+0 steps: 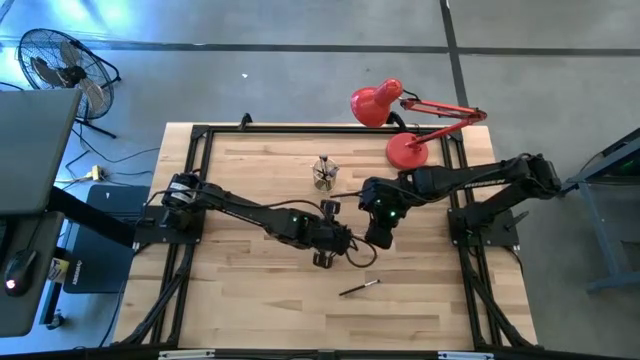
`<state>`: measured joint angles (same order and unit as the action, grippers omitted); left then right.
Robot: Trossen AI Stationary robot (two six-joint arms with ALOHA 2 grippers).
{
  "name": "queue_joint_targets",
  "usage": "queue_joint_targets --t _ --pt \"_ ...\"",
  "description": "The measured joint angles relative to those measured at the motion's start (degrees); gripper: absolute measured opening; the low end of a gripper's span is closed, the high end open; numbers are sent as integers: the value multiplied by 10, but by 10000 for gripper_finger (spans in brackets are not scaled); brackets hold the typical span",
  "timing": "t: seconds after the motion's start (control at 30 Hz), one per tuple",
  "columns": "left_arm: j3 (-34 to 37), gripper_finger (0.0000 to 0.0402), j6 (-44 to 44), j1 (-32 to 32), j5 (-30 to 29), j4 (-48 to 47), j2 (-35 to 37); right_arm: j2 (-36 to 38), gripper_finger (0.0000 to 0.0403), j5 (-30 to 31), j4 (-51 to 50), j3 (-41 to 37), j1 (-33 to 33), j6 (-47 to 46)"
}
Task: Pick & Place Makeup Brushes
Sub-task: Put the eyeshadow brush into the makeup brush holder
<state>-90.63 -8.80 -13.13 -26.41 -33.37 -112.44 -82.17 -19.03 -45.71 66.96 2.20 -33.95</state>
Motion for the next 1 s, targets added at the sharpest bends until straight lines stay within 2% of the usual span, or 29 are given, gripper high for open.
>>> queue_joint_targets --t 0.13,0.27,0.33,0.43,0.57,0.67,0.83,1.0 --pt "0 10 89 5 53 1 0 1 1 15 -63 0 -7 25" --pt "0 10 189 9 73 2 0 10 1 72 -154 -1 -1 60" --pt "0 10 211 8 76 2 0 30 1 107 -164 -16 12 60" --pt "5 10 233 7 86 9 0 75 1 114 -150 -56 32 46" --pt "50 10 278 7 125 63 1 161 1 122 -87 -133 66 -19" --pt "93 10 322 2 134 150 1 228 1 127 -14 -198 92 -75" --pt "151 10 380 -10 94 327 1 310 1 127 116 -304 128 -110" --pt "197 10 385 -7 42 458 7 340 0 130 265 -393 152 -112"
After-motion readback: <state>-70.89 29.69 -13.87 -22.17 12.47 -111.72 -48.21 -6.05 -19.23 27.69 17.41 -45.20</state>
